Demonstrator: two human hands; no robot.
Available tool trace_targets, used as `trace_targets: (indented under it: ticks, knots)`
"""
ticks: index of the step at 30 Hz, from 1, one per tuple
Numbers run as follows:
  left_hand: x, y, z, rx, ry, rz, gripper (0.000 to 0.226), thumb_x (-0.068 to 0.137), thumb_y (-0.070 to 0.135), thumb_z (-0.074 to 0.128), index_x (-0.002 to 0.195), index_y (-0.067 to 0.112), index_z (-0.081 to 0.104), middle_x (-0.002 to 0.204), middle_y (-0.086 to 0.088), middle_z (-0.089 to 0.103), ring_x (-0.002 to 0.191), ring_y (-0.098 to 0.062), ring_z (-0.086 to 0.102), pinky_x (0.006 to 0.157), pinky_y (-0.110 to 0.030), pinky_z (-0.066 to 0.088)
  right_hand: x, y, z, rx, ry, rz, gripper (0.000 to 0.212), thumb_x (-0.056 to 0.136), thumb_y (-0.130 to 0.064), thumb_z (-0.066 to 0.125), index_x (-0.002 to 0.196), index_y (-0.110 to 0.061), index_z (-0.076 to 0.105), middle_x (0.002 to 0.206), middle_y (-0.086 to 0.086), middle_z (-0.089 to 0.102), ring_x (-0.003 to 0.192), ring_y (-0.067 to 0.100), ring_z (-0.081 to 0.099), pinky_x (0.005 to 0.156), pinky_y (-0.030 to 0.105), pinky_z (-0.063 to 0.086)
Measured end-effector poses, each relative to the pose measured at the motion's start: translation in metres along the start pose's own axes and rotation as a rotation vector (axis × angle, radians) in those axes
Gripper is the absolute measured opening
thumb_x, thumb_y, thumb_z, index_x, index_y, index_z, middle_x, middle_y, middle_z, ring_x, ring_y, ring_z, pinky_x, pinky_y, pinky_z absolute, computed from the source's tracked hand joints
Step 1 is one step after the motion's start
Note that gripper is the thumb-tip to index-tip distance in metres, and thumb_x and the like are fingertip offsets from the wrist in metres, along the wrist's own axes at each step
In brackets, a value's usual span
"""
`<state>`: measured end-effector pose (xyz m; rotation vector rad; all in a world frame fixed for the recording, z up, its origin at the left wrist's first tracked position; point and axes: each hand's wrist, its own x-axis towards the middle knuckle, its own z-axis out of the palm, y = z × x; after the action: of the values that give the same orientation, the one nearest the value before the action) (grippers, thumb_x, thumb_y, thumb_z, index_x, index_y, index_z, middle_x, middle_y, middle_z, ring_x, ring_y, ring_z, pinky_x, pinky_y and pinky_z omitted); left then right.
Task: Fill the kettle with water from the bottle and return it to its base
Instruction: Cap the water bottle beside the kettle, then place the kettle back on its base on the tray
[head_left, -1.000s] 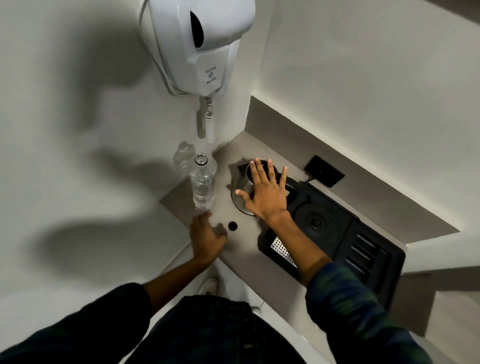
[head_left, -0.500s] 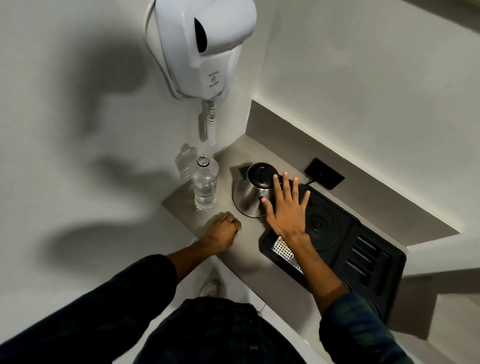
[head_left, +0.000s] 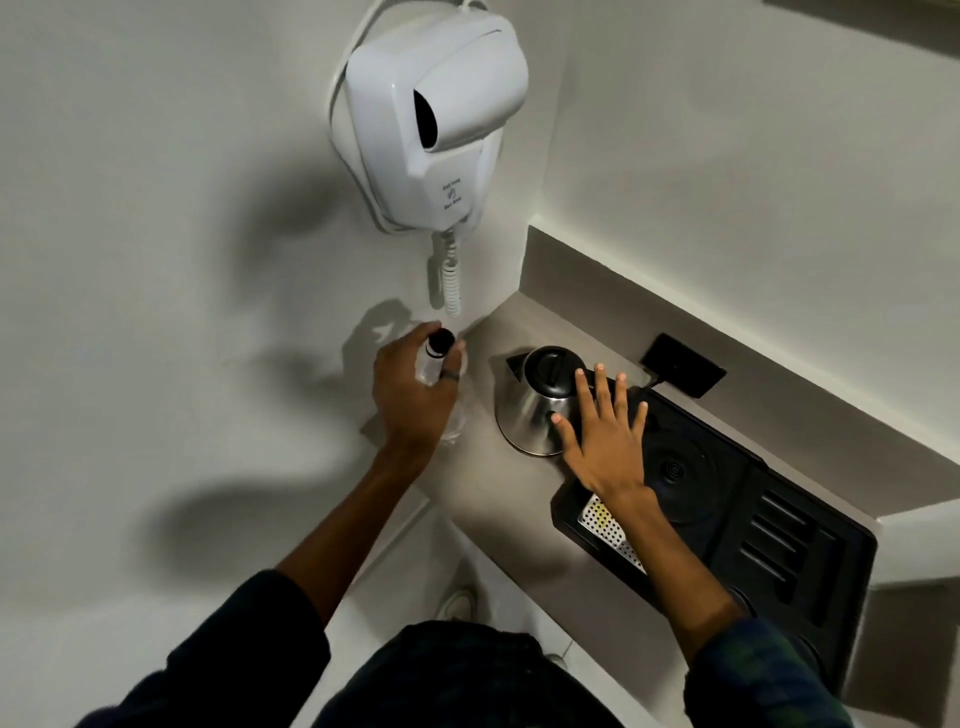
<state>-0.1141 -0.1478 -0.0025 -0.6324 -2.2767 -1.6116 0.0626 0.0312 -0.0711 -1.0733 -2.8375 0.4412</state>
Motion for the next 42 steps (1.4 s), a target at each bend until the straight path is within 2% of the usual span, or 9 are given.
trace_targets:
  ticks: [4, 7, 12, 20, 23, 28, 33, 36, 42]
  knots:
    - [0.015, -0.005, -0.001, 0.094, -0.137, 0.000, 0.023, 0.093, 0.033, 0.076, 0.115, 0.030, 0.070, 0.109, 0.014, 0.074, 0.098, -0.007, 0.069, 0.093, -0.010, 0.049, 0.000, -0.002, -0.004, 0.024, -0.003, -0.003, 0.074, 0.107, -0.062, 0.030, 0.170, -0.029, 0.006, 0.179, 0.001, -0.005, 0.164, 0.030, -0.012, 0.129, 0.068, 0.001]
    - [0.020, -0.012, -0.005, 0.111, -0.194, -0.074, 0.024, 0.093, 0.038, 0.077, 0.114, 0.026, 0.078, 0.107, 0.010, 0.080, 0.101, -0.010, 0.074, 0.096, -0.035, 0.060, 0.001, -0.001, -0.005, 0.025, -0.006, 0.000, 0.074, 0.107, -0.063, 0.030, 0.170, -0.030, 0.006, 0.179, 0.001, -0.004, 0.164, 0.030, -0.012, 0.129, 0.068, 0.001]
    - [0.036, -0.010, -0.012, 0.263, -0.252, -0.022, 0.029, 0.088, 0.054, 0.076, 0.101, 0.029, 0.080, 0.094, 0.010, 0.080, 0.088, -0.012, 0.074, 0.079, -0.030, 0.060, 0.001, -0.002, -0.005, 0.037, -0.015, 0.002, 0.075, 0.107, -0.064, 0.030, 0.170, -0.030, 0.006, 0.179, 0.000, -0.005, 0.164, 0.030, -0.013, 0.129, 0.068, -0.001]
    - [0.036, -0.007, -0.012, 0.277, -0.245, -0.027, 0.040, 0.084, 0.052, 0.080, 0.114, 0.026, 0.078, 0.108, 0.001, 0.081, 0.101, -0.020, 0.076, 0.088, -0.034, 0.061, 0.002, 0.000, -0.005, 0.015, -0.034, -0.002, 0.077, 0.106, -0.066, 0.029, 0.169, -0.030, 0.004, 0.179, 0.001, -0.005, 0.164, 0.030, -0.014, 0.128, 0.069, -0.001]
    - [0.021, -0.009, -0.011, 0.295, -0.270, 0.008, 0.089, 0.086, 0.059, 0.076, 0.157, 0.018, 0.043, 0.163, -0.007, 0.044, 0.153, -0.026, 0.039, 0.123, -0.037, 0.036, 0.003, -0.001, -0.007, 0.017, -0.034, -0.019, 0.076, 0.106, -0.066, 0.028, 0.169, -0.032, 0.004, 0.179, 0.000, -0.004, 0.164, 0.029, -0.013, 0.128, 0.068, -0.003]
    - [-0.025, -0.007, 0.019, 0.334, -0.361, 0.535, 0.101, 0.095, 0.061, 0.061, 0.165, 0.006, 0.013, 0.174, -0.017, 0.005, 0.163, -0.033, -0.001, 0.133, -0.046, 0.007, 0.008, 0.007, -0.020, 0.173, 0.036, 0.037, 0.073, 0.108, -0.055, 0.041, 0.168, -0.020, 0.021, 0.177, 0.006, 0.018, 0.165, 0.032, 0.008, 0.130, 0.057, 0.004]
    - [-0.052, -0.020, 0.048, 0.427, -0.604, 0.575, 0.094, 0.099, 0.059, 0.055, 0.165, 0.004, 0.017, 0.174, -0.015, 0.004, 0.163, -0.030, 0.000, 0.132, -0.050, 0.015, 0.033, 0.018, -0.049, 0.619, -0.087, 0.191, 0.046, 0.094, -0.034, 0.079, 0.124, -0.004, 0.060, 0.123, 0.021, 0.069, 0.115, 0.036, 0.068, 0.105, 0.048, 0.054]
    - [-0.050, -0.026, 0.053, 0.504, -0.699, 0.538, 0.092, 0.100, 0.059, 0.050, 0.165, 0.004, 0.015, 0.173, -0.011, 0.000, 0.163, -0.030, 0.001, 0.131, -0.050, 0.016, 0.042, 0.023, -0.062, 0.845, -0.227, 0.277, 0.041, 0.089, -0.014, 0.084, 0.113, 0.008, 0.059, 0.113, 0.033, 0.071, 0.100, 0.045, 0.072, 0.100, 0.055, 0.058]
    - [-0.042, -0.028, 0.055, 0.522, -0.690, 0.496, 0.092, 0.100, 0.062, 0.043, 0.165, 0.004, 0.014, 0.174, -0.016, 0.008, 0.163, -0.032, 0.000, 0.133, -0.049, 0.011, 0.036, 0.014, -0.059, 1.064, -0.069, 0.304, 0.027, 0.087, 0.002, 0.082, 0.098, -0.002, 0.058, 0.097, 0.023, 0.063, 0.085, 0.030, 0.063, 0.085, 0.048, 0.056]
